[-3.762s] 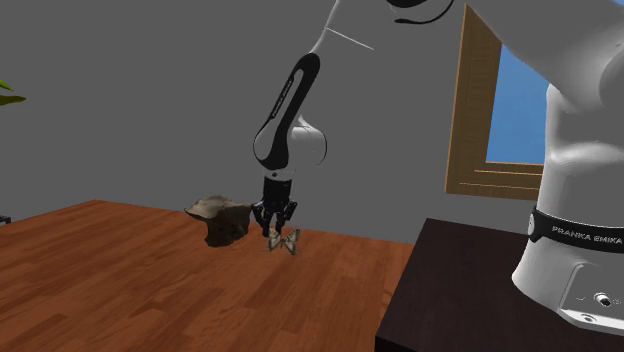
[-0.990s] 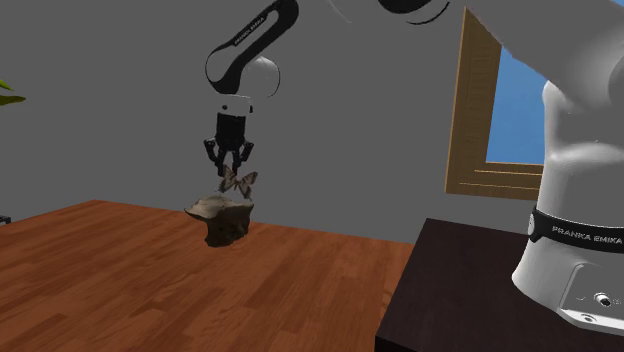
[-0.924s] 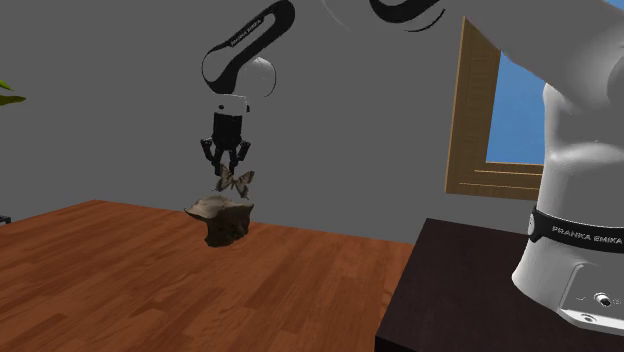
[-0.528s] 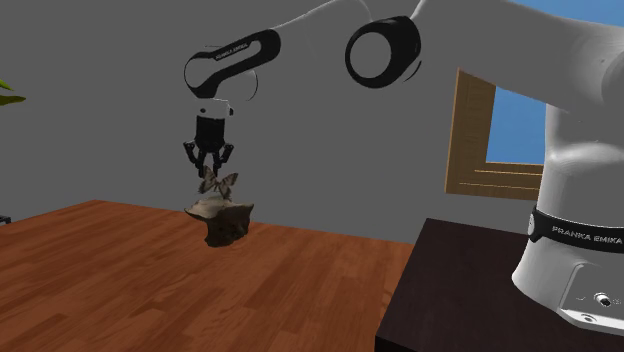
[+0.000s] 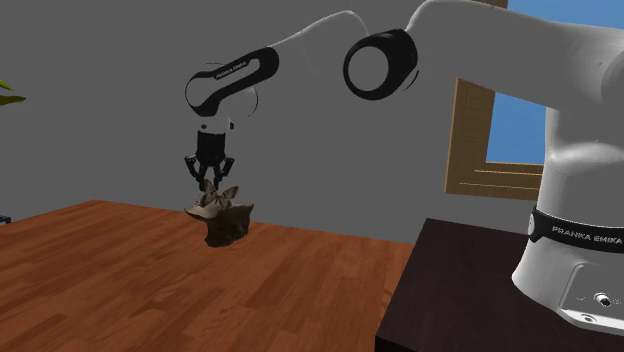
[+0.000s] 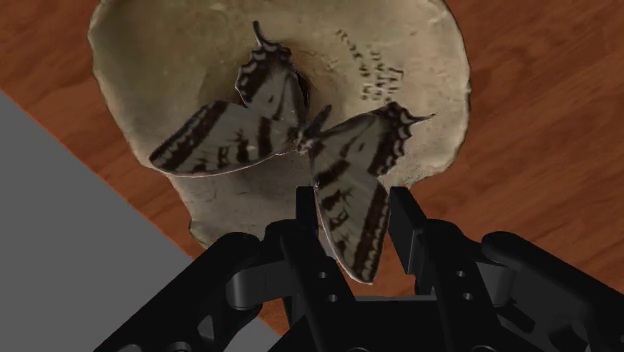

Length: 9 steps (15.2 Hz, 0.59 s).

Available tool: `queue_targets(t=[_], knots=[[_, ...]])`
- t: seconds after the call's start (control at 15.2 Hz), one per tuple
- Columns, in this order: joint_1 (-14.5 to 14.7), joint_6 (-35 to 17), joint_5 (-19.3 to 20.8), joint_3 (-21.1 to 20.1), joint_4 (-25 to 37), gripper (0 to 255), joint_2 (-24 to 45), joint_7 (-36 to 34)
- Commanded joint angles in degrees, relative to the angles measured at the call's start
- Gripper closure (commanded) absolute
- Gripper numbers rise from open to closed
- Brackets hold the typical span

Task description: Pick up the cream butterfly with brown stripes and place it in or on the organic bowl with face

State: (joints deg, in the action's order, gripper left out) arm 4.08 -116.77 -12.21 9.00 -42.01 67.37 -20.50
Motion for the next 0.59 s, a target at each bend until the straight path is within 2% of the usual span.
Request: queue_targets(t=[0.0,0.53], knots=[[0.0,-1.0,-0.1,-0.1,-0.4,255,0.7,0.1],[0.0,-1.9,-0.1,-0.2,0.2,255,2.1,0.1]])
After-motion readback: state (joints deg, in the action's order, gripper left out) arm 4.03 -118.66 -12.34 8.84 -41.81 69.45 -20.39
